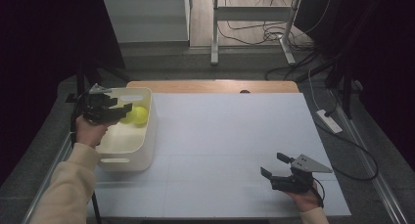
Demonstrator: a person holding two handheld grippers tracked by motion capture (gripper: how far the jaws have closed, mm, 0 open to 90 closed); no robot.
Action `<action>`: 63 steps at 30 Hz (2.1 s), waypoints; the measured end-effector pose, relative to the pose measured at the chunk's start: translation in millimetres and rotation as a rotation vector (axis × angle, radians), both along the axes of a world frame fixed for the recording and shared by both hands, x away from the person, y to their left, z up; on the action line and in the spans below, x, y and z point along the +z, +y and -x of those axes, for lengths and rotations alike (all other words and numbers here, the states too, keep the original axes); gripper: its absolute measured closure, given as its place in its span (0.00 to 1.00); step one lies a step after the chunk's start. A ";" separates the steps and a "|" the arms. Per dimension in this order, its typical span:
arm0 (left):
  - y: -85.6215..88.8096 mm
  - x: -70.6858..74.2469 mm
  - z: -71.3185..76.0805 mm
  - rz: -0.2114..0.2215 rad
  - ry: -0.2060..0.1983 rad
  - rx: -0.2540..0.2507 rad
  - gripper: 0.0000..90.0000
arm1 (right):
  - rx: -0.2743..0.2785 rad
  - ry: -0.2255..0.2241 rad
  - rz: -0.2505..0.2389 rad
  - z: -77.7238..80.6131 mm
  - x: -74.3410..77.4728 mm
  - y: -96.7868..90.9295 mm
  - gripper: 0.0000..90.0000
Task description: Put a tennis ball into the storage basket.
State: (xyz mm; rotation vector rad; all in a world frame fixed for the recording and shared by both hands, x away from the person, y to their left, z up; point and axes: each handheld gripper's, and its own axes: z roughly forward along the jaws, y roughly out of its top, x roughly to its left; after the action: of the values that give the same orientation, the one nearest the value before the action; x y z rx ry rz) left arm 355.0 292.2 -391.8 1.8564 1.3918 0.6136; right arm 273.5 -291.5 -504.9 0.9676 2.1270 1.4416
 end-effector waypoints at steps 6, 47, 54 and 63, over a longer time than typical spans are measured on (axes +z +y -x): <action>-0.2 -0.1 -0.7 0.006 0.027 0.003 0.15 | -0.003 0.000 0.000 0.1 0.1 -0.6 0.16; -33.9 3.2 43.8 0.194 -0.082 -0.246 0.10 | -0.001 0.002 0.002 -0.9 -0.9 -1.5 0.16; -43.2 -4.4 53.3 0.217 -0.099 -0.296 0.10 | -0.002 0.004 0.003 -1.2 -1.5 -2.4 0.16; -54.2 -8.9 69.0 0.235 -0.137 -0.352 0.10 | -0.004 0.014 -0.017 -1.8 -1.2 -2.1 0.16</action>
State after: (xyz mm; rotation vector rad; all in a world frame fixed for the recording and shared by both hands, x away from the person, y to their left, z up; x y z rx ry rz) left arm 286.1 238.0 -400.7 1.7756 0.9711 0.3730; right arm 275.3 -293.6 -506.1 0.9900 2.1245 1.4574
